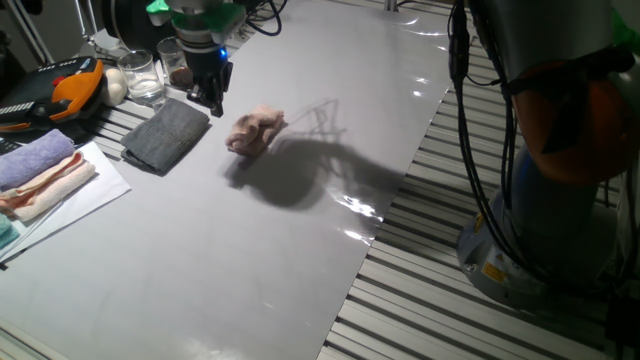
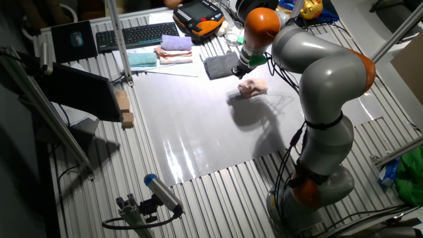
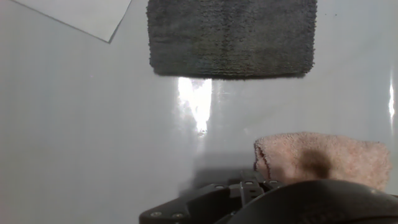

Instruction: Clean the table with a cloth

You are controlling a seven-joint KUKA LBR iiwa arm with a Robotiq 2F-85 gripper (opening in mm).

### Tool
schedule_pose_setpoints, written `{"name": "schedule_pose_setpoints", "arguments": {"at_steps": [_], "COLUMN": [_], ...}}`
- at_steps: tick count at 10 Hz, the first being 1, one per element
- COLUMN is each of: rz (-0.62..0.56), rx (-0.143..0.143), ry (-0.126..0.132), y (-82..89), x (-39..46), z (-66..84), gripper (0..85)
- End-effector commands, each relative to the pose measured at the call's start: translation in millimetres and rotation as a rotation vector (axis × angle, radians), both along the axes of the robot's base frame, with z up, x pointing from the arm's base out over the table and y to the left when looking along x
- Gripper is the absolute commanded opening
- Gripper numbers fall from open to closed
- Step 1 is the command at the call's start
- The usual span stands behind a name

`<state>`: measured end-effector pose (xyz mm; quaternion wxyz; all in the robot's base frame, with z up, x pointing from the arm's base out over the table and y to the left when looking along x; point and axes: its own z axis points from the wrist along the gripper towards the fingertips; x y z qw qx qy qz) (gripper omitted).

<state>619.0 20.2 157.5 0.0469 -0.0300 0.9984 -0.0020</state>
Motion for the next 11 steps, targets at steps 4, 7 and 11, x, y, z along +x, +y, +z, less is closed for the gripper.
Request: {"name": "schedule_pose_setpoints", "arguments": {"at_steps": [4,7,11], "rz": [-0.003,-0.009,-0.013], "rx": [0.0,-0.008,-0.013], "ry": [0.001,0.001,0.0], "y": [-2.0,-1.6,-2.3], "x": [-0.5,0.5,0.4], "z": [0.9,0.4,0.1], "gripper": [0.0,0.0,0.0]}}
